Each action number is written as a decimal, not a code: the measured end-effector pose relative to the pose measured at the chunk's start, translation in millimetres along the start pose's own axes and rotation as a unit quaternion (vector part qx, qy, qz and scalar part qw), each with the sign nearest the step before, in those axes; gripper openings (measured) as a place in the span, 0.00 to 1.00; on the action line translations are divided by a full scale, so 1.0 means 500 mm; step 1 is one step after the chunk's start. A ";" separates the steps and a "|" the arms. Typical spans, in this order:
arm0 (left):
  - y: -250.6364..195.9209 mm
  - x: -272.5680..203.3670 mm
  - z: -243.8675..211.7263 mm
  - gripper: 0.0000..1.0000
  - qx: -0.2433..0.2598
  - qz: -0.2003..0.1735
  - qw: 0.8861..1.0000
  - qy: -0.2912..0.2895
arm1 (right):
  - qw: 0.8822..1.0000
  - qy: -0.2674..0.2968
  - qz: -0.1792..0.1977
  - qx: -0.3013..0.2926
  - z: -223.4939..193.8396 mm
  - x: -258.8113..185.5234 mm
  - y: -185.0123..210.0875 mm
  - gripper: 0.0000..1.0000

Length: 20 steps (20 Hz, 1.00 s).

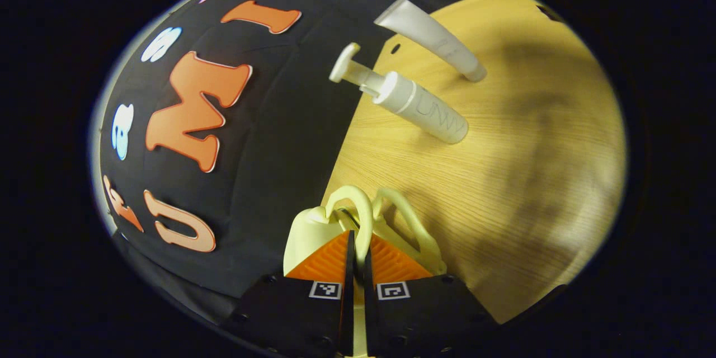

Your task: First open the suitcase, pack the skin care products into it, and then close the suitcase.

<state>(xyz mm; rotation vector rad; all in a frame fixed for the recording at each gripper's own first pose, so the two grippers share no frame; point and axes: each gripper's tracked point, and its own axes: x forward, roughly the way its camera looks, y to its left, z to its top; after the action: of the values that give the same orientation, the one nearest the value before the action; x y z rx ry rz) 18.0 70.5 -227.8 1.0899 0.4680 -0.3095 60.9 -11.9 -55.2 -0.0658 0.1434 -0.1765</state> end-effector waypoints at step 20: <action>0.423 -0.076 -0.138 0.09 -0.374 0.071 0.924 -0.031 | 0.999 0.017 0.036 -0.008 0.002 0.027 0.129 0.96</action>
<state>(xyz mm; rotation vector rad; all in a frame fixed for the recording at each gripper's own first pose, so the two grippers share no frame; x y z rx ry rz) 68.5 224.8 -71.1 0.3593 0.3951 -0.0195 85.0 48.9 -61.0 -0.0731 0.1811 -0.1050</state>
